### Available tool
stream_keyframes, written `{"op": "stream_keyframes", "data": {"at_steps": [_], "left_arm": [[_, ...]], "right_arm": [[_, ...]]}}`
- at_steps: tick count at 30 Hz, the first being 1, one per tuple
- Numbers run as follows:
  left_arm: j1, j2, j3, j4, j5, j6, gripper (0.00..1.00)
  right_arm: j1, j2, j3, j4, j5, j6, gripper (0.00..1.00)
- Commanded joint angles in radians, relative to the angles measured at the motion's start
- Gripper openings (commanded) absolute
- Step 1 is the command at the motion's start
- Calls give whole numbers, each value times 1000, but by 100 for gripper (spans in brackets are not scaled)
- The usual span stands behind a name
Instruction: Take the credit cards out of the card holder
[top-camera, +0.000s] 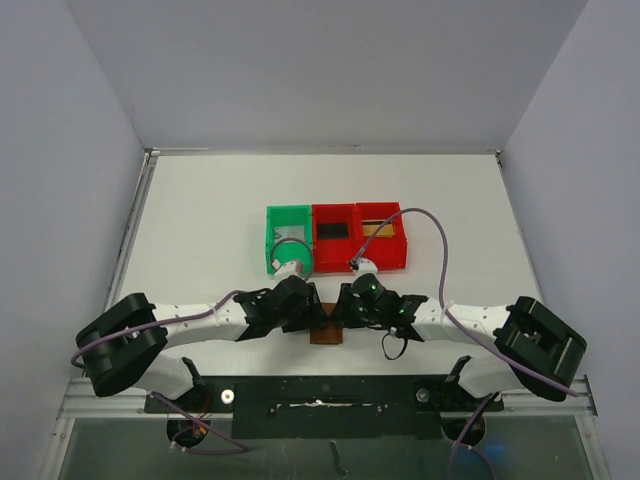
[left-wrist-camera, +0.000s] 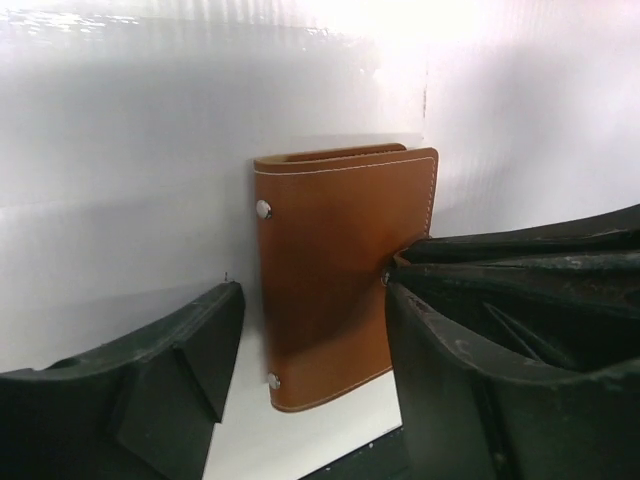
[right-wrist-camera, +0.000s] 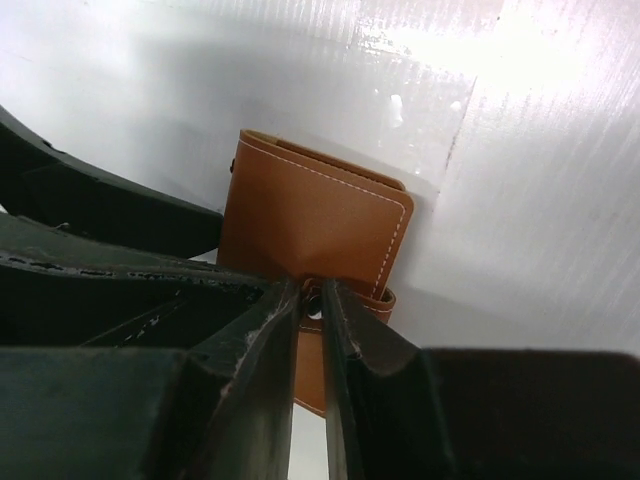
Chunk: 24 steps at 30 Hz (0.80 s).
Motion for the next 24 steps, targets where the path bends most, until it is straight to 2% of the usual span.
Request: {"op": "stream_keyframes", "data": {"at_steps": [1, 6, 10, 16, 24], "left_arm": [[-18, 69, 41, 12, 42, 19, 52], [-38, 136, 71, -109, -3, -1, 42], [-44, 140, 90, -152, -26, -24, 42], [-43, 115, 89, -141, -41, -27, 42], [-44, 106, 96, -132, -42, -15, 42]], "right_arm": [[-52, -43, -82, 95, -127, 5, 0], [-76, -90, -104, 88, -144, -9, 0], [-89, -132, -87, -3, -107, -23, 0], [-103, -196, -40, -214, 31, -7, 7], [-114, -189, -16, -302, 22, -3, 18]]}}
